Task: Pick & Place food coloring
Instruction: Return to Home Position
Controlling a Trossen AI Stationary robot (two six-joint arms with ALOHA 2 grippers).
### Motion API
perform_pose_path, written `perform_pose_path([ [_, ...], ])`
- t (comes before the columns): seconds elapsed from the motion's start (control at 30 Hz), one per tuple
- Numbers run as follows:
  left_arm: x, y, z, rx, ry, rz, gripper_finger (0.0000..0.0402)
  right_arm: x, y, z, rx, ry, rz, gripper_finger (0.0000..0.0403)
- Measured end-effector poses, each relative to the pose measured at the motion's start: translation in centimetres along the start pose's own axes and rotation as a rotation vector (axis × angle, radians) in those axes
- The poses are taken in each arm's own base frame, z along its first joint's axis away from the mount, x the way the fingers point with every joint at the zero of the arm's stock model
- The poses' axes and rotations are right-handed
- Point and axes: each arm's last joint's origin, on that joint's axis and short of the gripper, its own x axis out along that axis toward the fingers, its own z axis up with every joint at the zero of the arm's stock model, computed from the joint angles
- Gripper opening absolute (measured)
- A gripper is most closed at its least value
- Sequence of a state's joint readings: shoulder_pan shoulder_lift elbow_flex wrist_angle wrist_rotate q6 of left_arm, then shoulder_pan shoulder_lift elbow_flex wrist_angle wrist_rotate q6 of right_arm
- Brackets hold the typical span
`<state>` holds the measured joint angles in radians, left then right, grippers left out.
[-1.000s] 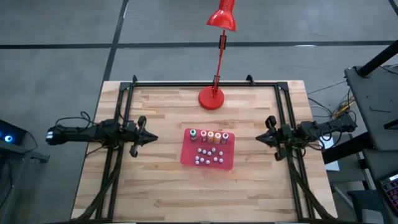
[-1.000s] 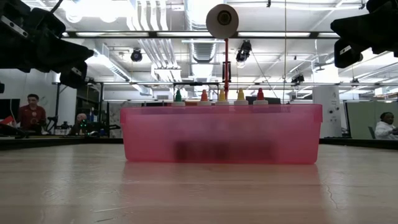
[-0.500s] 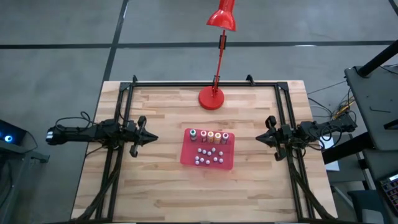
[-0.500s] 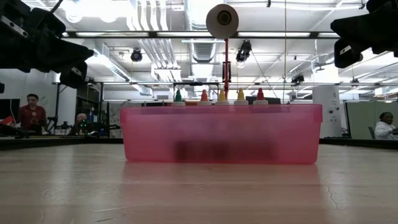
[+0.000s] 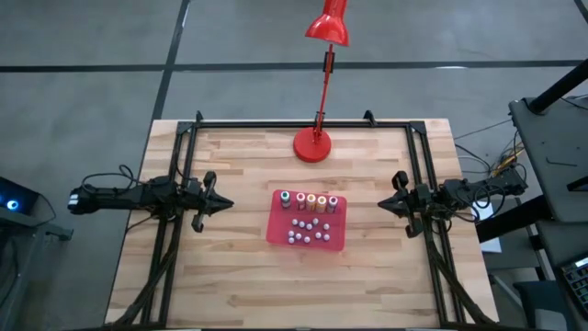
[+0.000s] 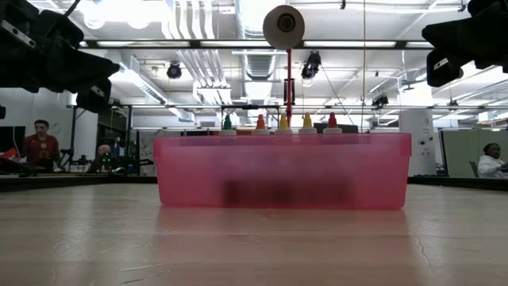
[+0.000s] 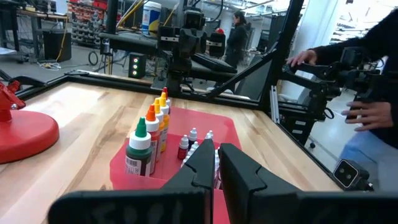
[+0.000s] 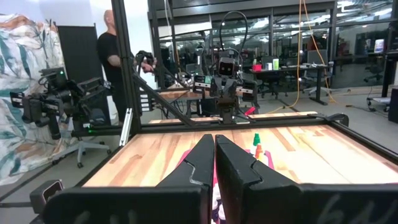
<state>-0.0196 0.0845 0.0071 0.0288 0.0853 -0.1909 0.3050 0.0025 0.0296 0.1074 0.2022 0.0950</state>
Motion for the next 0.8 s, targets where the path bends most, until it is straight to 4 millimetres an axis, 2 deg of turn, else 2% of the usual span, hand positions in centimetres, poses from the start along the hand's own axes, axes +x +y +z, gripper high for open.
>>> perform_pose_path([
  [0.23,0.0,0.0,0.0,0.000,0.000,0.000,0.0000,0.0,-0.1,0.0,0.040,-0.004,-0.008,0.0009],
  [0.47,0.0,0.0,0.0,0.000,0.000,0.000,0.0000,0.1,-1.2,0.1,0.030,-0.013,-0.113,0.0009],
  [0.67,0.0,0.0,0.0,0.000,0.000,0.000,0.0000,0.1,-1.9,-0.1,0.025,0.022,-0.044,0.0009],
  [0.8,0.0,0.0,0.0,0.000,0.000,0.000,0.0000,0.1,-2.3,-0.2,0.030,0.033,-0.085,0.0009],
])
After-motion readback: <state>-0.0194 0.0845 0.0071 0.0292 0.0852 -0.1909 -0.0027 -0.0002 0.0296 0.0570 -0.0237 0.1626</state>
